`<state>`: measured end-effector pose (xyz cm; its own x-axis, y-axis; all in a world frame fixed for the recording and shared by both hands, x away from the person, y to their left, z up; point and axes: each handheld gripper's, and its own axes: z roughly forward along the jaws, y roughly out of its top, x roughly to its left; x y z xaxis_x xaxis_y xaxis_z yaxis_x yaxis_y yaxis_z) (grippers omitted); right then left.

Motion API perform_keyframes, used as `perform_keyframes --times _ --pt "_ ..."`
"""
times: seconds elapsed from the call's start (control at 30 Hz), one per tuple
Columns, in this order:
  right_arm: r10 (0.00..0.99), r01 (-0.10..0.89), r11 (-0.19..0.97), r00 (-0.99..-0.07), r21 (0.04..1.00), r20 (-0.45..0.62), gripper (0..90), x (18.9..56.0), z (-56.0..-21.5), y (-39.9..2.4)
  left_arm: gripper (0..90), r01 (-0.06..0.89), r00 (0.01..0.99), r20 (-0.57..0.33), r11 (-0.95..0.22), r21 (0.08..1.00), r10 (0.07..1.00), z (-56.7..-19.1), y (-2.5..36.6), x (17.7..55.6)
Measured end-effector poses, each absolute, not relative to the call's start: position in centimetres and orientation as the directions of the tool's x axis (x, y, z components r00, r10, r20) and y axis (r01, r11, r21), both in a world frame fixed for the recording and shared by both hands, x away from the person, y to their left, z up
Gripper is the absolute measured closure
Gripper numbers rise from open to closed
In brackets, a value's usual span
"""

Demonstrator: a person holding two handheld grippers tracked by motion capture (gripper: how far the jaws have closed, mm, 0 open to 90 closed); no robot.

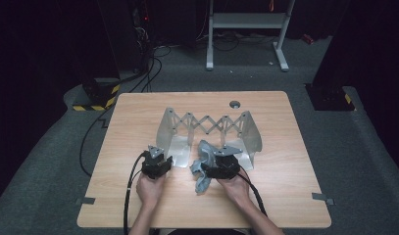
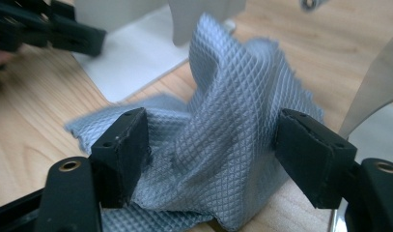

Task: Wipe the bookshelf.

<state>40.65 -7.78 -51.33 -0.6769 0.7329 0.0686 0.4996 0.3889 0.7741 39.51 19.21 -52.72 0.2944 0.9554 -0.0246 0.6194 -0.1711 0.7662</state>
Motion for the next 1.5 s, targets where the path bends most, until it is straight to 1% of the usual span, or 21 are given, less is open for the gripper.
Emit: perform_keyframes --times 0.07,0.13,0.17,0.27,0.33,0.43,0.5,0.57,0.67,0.83,0.97,1.1,1.23,1.33,1.5 --pt "0.735 0.512 0.405 -0.675 0.757 0.064 31.8 40.9 -51.8 -7.6 60.7 0.619 0.295 -0.025 -0.171 0.766 0.955 -52.7 19.2 39.5" --pt "0.727 0.518 0.432 -0.685 0.738 0.055 40.0 41.0 -52.3 -7.4 60.9 0.620 0.295 -0.026 -0.170 0.766 0.955 -52.7 19.2 39.5" --pt "0.726 0.515 0.442 -0.686 0.734 0.044 42.6 41.0 -52.5 -7.3 61.0 0.620 0.295 -0.026 -0.170 0.766 0.955 -52.7 19.2 39.5" --pt "0.716 0.497 0.456 -0.698 0.738 0.028 58.4 40.8 -52.4 -7.2 61.3 0.619 0.295 -0.027 -0.170 0.766 0.955 -52.7 19.2 39.5" --pt "0.707 0.491 0.464 -0.707 0.737 0.026 67.1 40.6 -52.4 -7.0 61.7 0.619 0.295 -0.027 -0.170 0.767 0.955 -52.7 19.2 39.5" --pt "0.693 0.488 0.470 -0.720 0.736 0.034 78.0 40.5 -52.4 -6.9 62.1 0.619 0.295 -0.026 -0.170 0.767 0.955 -52.7 19.2 39.5" --pt "0.687 0.482 0.474 -0.726 0.737 0.033 83.0 40.5 -52.3 -7.0 62.1 0.619 0.294 -0.026 -0.169 0.767 0.955 -52.7 19.2 39.5" --pt "0.687 0.489 0.466 -0.725 0.737 0.046 84.9 40.4 -52.2 -7.4 62.5 0.619 0.293 -0.026 -0.169 0.767 0.956 -52.7 19.2 39.5" --pt "0.691 0.493 0.447 -0.720 0.747 0.062 85.5 39.9 -51.9 -8.4 64.1 0.619 0.291 -0.028 -0.166 0.767 0.956 -52.7 19.2 39.5" --pt "0.717 0.496 0.397 -0.693 0.772 0.076 85.7 38.5 -50.5 -11.6 68.4 0.620 0.286 -0.033 -0.159 0.768 0.958 -52.7 19.3 39.5" --pt "0.758 0.519 0.351 -0.646 0.779 0.089 85.7 37.8 -49.7 -14.5 72.7 0.622 0.283 -0.038 -0.153 0.768 0.958 -52.7 19.3 39.5" --pt "0.807 0.546 0.306 -0.583 0.780 0.091 85.7 37.9 -49.6 -16.3 77.3 0.624 0.280 -0.040 -0.150 0.767 0.959 -52.7 19.4 39.5" --pt "0.841 0.552 0.288 -0.536 0.782 0.069 85.7 38.4 -49.6 -16.6 82.1 0.629 0.270 -0.054 -0.133 0.766 0.961 -52.7 19.7 39.5" --pt "0.859 0.548 0.305 -0.511 0.779 0.023 85.7 39.1 -49.6 -16.0 85.4 0.629 0.261 -0.053 -0.128 0.767 0.964 -52.7 19.7 39.5" --pt "0.877 0.559 0.313 -0.480 0.768 -0.008 85.7 40.2 -49.9 -15.0 85.9 0.627 0.266 -0.048 -0.135 0.767 0.963 -52.7 19.7 39.5"
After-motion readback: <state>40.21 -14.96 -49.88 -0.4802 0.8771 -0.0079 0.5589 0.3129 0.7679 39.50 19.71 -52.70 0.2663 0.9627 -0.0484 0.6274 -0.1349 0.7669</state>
